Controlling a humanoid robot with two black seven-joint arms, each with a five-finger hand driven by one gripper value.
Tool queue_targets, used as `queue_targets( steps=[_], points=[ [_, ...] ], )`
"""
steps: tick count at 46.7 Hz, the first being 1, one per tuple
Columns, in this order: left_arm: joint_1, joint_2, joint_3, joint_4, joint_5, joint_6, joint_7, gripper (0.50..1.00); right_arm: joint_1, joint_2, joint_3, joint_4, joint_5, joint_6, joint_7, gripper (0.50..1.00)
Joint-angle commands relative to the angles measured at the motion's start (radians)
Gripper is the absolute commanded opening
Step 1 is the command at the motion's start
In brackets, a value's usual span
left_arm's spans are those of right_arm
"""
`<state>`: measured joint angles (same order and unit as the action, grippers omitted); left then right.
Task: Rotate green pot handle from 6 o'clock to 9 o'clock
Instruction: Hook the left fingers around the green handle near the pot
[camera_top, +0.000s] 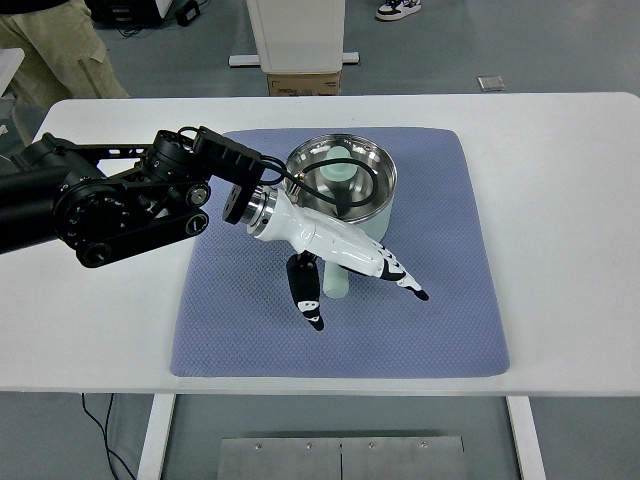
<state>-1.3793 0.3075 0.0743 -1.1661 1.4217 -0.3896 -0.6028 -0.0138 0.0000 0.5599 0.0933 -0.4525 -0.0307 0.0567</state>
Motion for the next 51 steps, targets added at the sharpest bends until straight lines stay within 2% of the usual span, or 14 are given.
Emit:
queue_targets(
  steps=[1, 51],
  points=[
    [-0.007, -0.004, 0.015, 0.006, 0.000, -0.002, 0.000, 1.000, 0.000, 0.000, 0.000, -0.001, 0.000, 0.000, 0.000, 1.000],
    [-0.057, -0.025, 0.090, 0.008, 0.066, -0.026, -0.005, 1.000, 0.000, 0.000, 0.000, 0.000, 0.000, 0.000, 0.000, 1.000]
  ],
)
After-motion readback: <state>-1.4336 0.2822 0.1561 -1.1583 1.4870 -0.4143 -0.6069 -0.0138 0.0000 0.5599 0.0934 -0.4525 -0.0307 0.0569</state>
